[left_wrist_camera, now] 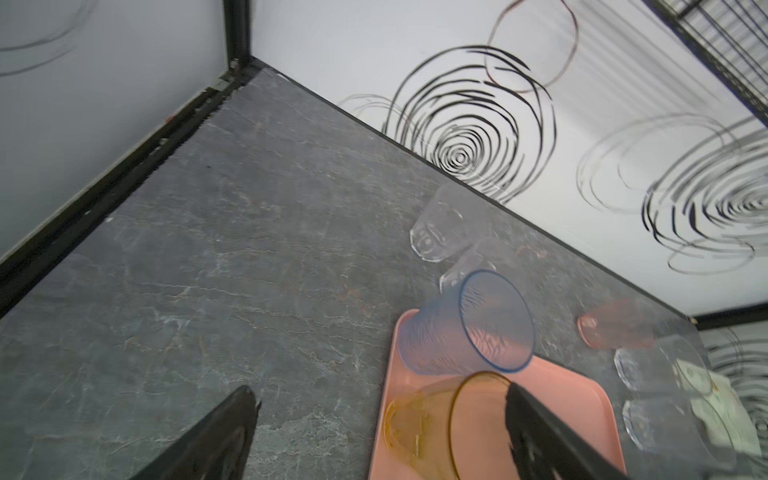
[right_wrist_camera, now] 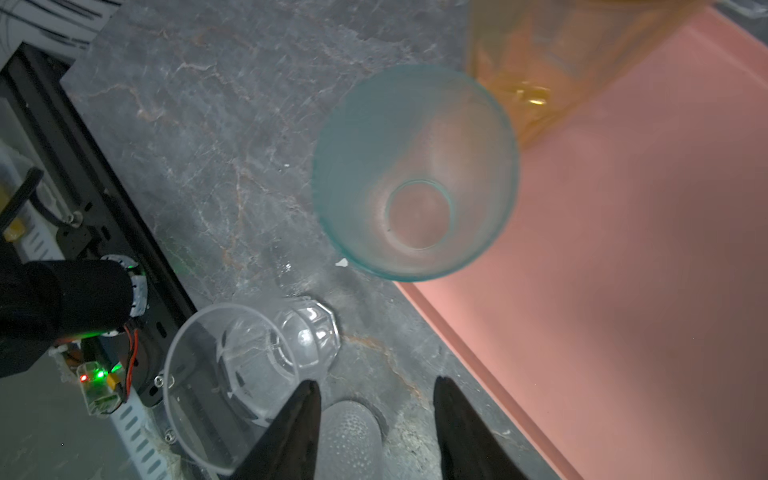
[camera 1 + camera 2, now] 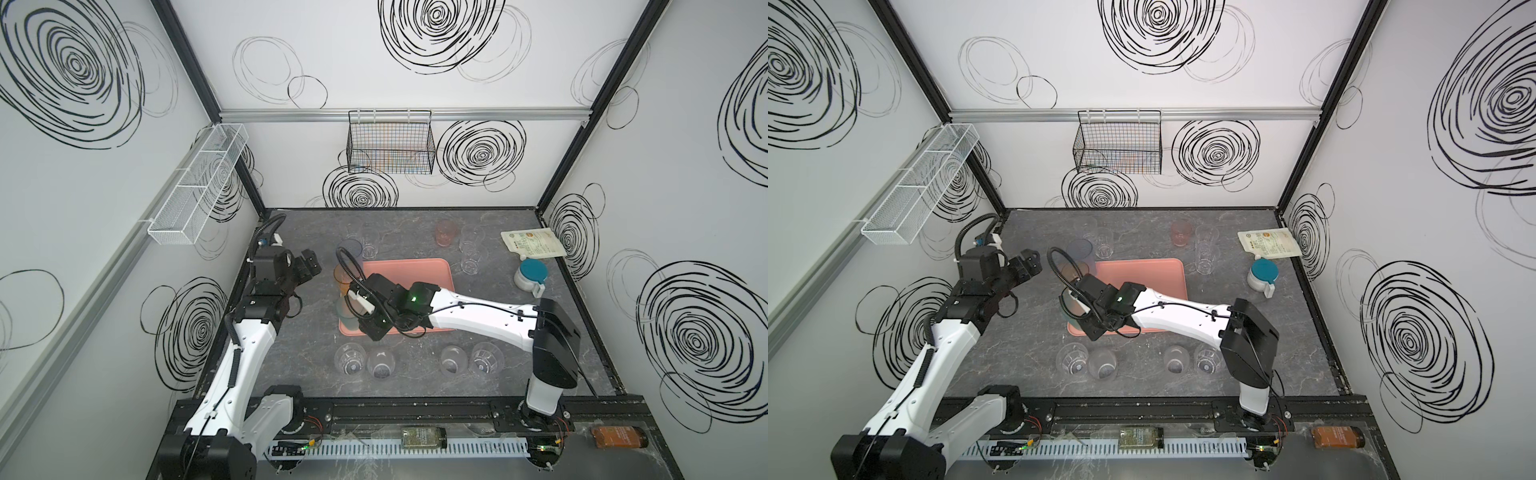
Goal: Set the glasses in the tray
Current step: 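Move right gripper to a clear faceted glass nearer the robot and grasp it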
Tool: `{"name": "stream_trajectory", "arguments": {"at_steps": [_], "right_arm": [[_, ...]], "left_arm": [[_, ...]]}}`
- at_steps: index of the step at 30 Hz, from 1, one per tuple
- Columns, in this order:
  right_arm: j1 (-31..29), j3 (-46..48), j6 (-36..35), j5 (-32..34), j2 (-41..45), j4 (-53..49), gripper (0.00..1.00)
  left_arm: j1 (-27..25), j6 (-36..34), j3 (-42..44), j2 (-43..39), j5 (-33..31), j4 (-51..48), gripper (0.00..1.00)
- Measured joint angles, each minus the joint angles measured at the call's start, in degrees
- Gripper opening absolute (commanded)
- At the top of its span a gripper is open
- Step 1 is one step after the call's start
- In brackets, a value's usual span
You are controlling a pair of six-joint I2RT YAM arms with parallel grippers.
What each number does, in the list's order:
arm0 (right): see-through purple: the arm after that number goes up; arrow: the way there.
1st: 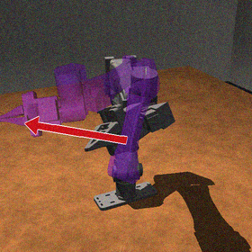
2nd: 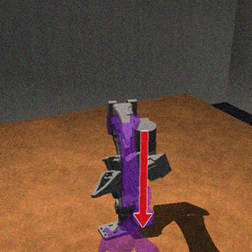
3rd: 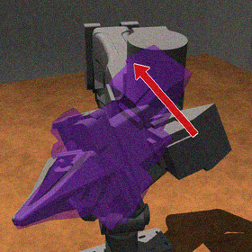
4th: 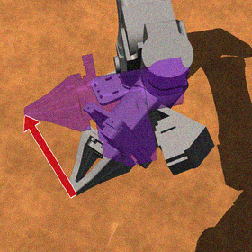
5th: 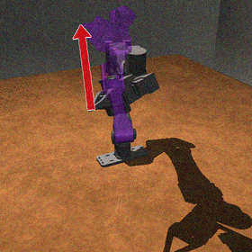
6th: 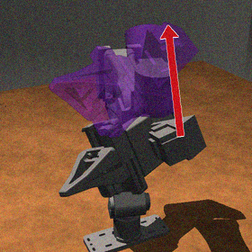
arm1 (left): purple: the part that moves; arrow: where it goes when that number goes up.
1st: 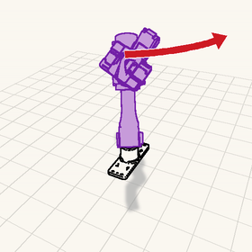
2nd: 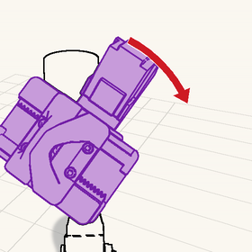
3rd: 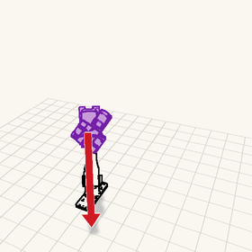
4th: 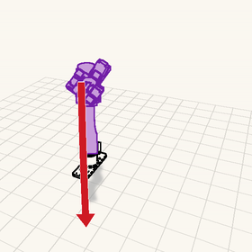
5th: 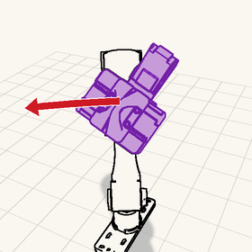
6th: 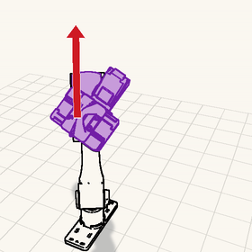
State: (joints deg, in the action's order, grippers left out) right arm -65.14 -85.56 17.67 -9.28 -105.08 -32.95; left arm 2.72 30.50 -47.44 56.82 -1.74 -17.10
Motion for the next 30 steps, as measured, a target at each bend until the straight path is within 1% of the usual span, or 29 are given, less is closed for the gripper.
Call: {"name": "stream_trajectory", "arguments": {"at_steps": [4, 8, 13, 18, 21, 27, 30], "right_arm": [[-2.69, -1.88, -1.25, -0.02, -3.19, -0.04, 0.48], [-3.58, -1.92, -1.81, 0.09, -4.72, -0.22, 0.45], [-3.58, -1.95, -2.29, 1.01, -6.45, -0.20, 0.38], [-3.61, -1.95, -2.71, 1.84, -8.04, -0.15, 0.27], [-3.85, -2.01, -2.93, 2.10, -8.17, -0.17, 0.22], [-4.57, -3.76, -3.06, 3.08, -8.17, -0.37, 0.14], [-4.85, -4.22, -3.10, 3.56, -8.15, -0.68, 0.12]], "left_arm": [[1.05, 2.60, 2.36, -2.38, -0.94, 0.00, 0.96], [1.03, 3.61, 3.32, -3.08, -0.83, 0.04, 0.96], [0.96, 3.85, 3.69, -3.08, -0.81, 0.11, 0.97], [0.66, 3.82, 3.74, -3.06, -0.81, 0.11, 0.97], [0.66, 3.80, 3.74, -2.95, -0.85, 0.11, 0.97], [0.55, 3.58, 3.74, -2.86, -0.90, 0.11, 0.97], [0.55, 3.58, 3.74, -2.73, -0.90, 0.11, 0.97]]}}
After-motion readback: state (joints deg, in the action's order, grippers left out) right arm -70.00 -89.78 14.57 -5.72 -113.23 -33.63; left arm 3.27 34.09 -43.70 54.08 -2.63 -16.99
